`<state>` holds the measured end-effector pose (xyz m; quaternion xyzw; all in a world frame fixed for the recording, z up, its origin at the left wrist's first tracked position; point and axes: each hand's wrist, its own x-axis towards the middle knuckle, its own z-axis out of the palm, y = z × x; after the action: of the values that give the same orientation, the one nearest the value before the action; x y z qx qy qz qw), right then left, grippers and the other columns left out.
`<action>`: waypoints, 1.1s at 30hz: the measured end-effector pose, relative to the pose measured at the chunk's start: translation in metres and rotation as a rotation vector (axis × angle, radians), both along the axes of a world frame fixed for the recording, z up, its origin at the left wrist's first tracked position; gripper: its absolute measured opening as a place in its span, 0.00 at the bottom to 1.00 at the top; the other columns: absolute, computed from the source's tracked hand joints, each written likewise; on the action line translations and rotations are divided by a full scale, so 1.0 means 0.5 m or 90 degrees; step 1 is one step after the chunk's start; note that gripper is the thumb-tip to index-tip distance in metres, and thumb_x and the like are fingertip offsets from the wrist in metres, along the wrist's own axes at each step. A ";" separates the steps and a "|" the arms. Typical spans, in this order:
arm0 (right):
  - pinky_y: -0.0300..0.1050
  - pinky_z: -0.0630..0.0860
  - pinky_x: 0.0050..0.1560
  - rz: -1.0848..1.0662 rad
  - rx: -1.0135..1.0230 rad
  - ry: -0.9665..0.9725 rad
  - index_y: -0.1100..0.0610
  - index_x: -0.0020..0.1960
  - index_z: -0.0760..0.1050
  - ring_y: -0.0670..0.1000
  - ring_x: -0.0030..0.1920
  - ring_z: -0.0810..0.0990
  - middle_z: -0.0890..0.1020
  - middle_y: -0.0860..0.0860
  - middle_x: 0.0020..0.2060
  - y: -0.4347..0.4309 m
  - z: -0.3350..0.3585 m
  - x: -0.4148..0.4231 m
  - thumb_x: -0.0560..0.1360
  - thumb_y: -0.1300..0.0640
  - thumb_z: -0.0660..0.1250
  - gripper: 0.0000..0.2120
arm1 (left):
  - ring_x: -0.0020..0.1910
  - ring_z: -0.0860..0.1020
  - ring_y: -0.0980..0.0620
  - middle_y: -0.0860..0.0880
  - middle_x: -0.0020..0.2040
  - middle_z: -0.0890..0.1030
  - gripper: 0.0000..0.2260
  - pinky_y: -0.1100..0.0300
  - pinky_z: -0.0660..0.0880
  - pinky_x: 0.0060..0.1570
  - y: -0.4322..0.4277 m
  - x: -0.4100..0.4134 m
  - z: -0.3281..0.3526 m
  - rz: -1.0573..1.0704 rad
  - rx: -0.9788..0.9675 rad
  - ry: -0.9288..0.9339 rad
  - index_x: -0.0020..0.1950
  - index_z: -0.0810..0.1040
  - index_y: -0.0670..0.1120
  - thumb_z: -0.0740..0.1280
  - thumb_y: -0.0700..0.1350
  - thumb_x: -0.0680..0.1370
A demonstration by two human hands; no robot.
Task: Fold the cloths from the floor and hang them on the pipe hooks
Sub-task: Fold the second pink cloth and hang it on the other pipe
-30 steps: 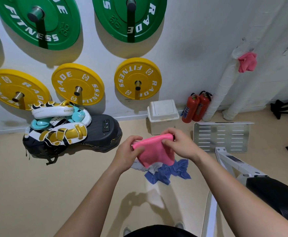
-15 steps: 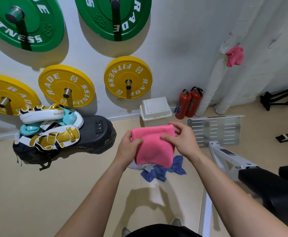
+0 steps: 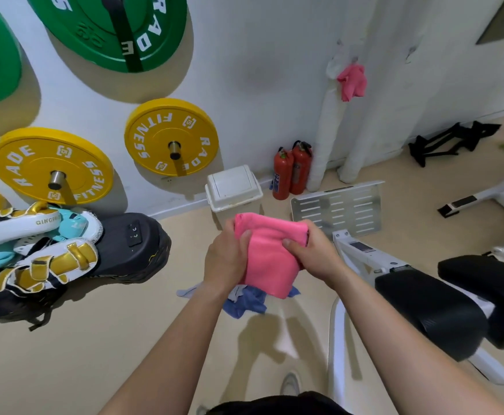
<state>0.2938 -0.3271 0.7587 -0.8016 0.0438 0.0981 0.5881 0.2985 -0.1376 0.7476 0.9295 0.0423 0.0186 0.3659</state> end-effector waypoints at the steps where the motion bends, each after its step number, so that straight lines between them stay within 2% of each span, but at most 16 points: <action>1: 0.43 0.75 0.42 -0.022 -0.016 -0.011 0.46 0.45 0.71 0.44 0.42 0.77 0.78 0.45 0.42 -0.021 -0.001 0.006 0.75 0.65 0.69 0.14 | 0.48 0.79 0.38 0.43 0.50 0.81 0.12 0.50 0.71 0.44 -0.020 0.008 -0.003 -0.012 0.013 0.007 0.61 0.67 0.47 0.58 0.53 0.83; 3: 0.32 0.69 0.38 -0.062 -0.043 -0.020 0.48 0.48 0.72 0.38 0.42 0.75 0.78 0.42 0.43 -0.062 -0.002 0.020 0.73 0.62 0.72 0.13 | 0.49 0.79 0.38 0.42 0.51 0.81 0.12 0.50 0.71 0.45 -0.062 0.023 -0.003 -0.023 0.020 0.022 0.61 0.67 0.48 0.58 0.54 0.83; 6: 0.31 0.71 0.35 -0.137 -0.015 0.019 0.54 0.53 0.75 0.40 0.42 0.79 0.81 0.45 0.44 -0.111 -0.002 0.048 0.71 0.56 0.77 0.15 | 0.50 0.78 0.39 0.41 0.53 0.80 0.13 0.52 0.70 0.45 -0.127 0.049 0.005 0.011 -0.036 0.028 0.61 0.68 0.45 0.58 0.53 0.83; 9: 0.35 0.78 0.43 -0.133 0.131 0.041 0.59 0.57 0.77 0.48 0.49 0.84 0.85 0.51 0.49 -0.152 -0.003 0.082 0.68 0.59 0.80 0.21 | 0.49 0.77 0.45 0.45 0.52 0.79 0.10 0.56 0.68 0.46 -0.176 0.087 0.021 0.050 -0.148 0.027 0.60 0.69 0.45 0.60 0.51 0.83; 11: 0.39 0.78 0.50 -0.088 0.135 0.043 0.56 0.62 0.73 0.44 0.54 0.81 0.81 0.46 0.55 -0.173 -0.007 0.108 0.70 0.63 0.78 0.24 | 0.48 0.76 0.48 0.49 0.50 0.77 0.07 0.57 0.68 0.47 -0.197 0.125 0.026 0.047 -0.178 0.018 0.57 0.68 0.48 0.61 0.50 0.83; 14: 0.36 0.74 0.49 -0.079 0.072 0.036 0.53 0.64 0.69 0.41 0.54 0.77 0.76 0.41 0.54 -0.207 -0.009 0.170 0.74 0.63 0.73 0.23 | 0.47 0.76 0.50 0.51 0.49 0.77 0.08 0.57 0.68 0.45 -0.220 0.197 0.025 0.019 -0.164 0.015 0.56 0.67 0.49 0.63 0.50 0.82; 17: 0.41 0.73 0.51 -0.108 -0.024 0.004 0.54 0.65 0.70 0.47 0.56 0.76 0.76 0.46 0.56 -0.247 -0.006 0.263 0.73 0.61 0.74 0.24 | 0.48 0.77 0.48 0.48 0.52 0.79 0.13 0.55 0.71 0.45 -0.246 0.288 0.022 -0.024 -0.099 0.015 0.61 0.68 0.47 0.64 0.53 0.82; 19: 0.41 0.72 0.48 -0.107 -0.076 -0.001 0.55 0.65 0.70 0.49 0.54 0.76 0.76 0.47 0.54 -0.273 0.004 0.331 0.73 0.60 0.74 0.23 | 0.51 0.79 0.46 0.46 0.54 0.80 0.15 0.55 0.71 0.46 -0.271 0.355 0.023 -0.043 -0.075 0.018 0.64 0.68 0.46 0.64 0.52 0.82; 24: 0.31 0.69 0.38 -0.117 -0.155 -0.001 0.56 0.61 0.70 0.44 0.45 0.76 0.77 0.47 0.48 -0.345 0.033 0.488 0.73 0.61 0.73 0.19 | 0.54 0.78 0.47 0.46 0.58 0.79 0.17 0.58 0.69 0.49 -0.345 0.519 0.045 -0.100 -0.084 0.028 0.68 0.68 0.44 0.63 0.51 0.82; 26: 0.38 0.72 0.41 -0.118 -0.177 0.010 0.57 0.61 0.70 0.49 0.48 0.77 0.78 0.50 0.50 -0.375 0.044 0.545 0.74 0.61 0.72 0.19 | 0.54 0.78 0.45 0.47 0.56 0.79 0.18 0.55 0.73 0.50 -0.373 0.582 0.050 -0.133 -0.077 0.041 0.67 0.67 0.43 0.63 0.51 0.82; 29: 0.47 0.76 0.46 -0.146 -0.161 0.042 0.57 0.62 0.70 0.53 0.52 0.79 0.80 0.52 0.53 -0.422 0.051 0.619 0.74 0.59 0.69 0.18 | 0.55 0.79 0.40 0.43 0.57 0.80 0.18 0.46 0.77 0.54 -0.415 0.667 0.050 -0.156 -0.071 0.054 0.65 0.69 0.42 0.64 0.52 0.82; 33: 0.50 0.77 0.52 -0.181 -0.161 0.048 0.58 0.64 0.71 0.54 0.53 0.80 0.80 0.54 0.56 -0.492 0.054 0.709 0.76 0.56 0.68 0.18 | 0.54 0.80 0.42 0.43 0.56 0.81 0.17 0.48 0.77 0.53 -0.484 0.768 0.052 -0.187 -0.078 0.069 0.64 0.70 0.43 0.64 0.52 0.81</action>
<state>0.6481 -0.5730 0.7858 -0.8505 0.1908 0.0379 0.4886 0.6826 -0.3795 0.7734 0.9013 -0.0733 -0.0881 0.4178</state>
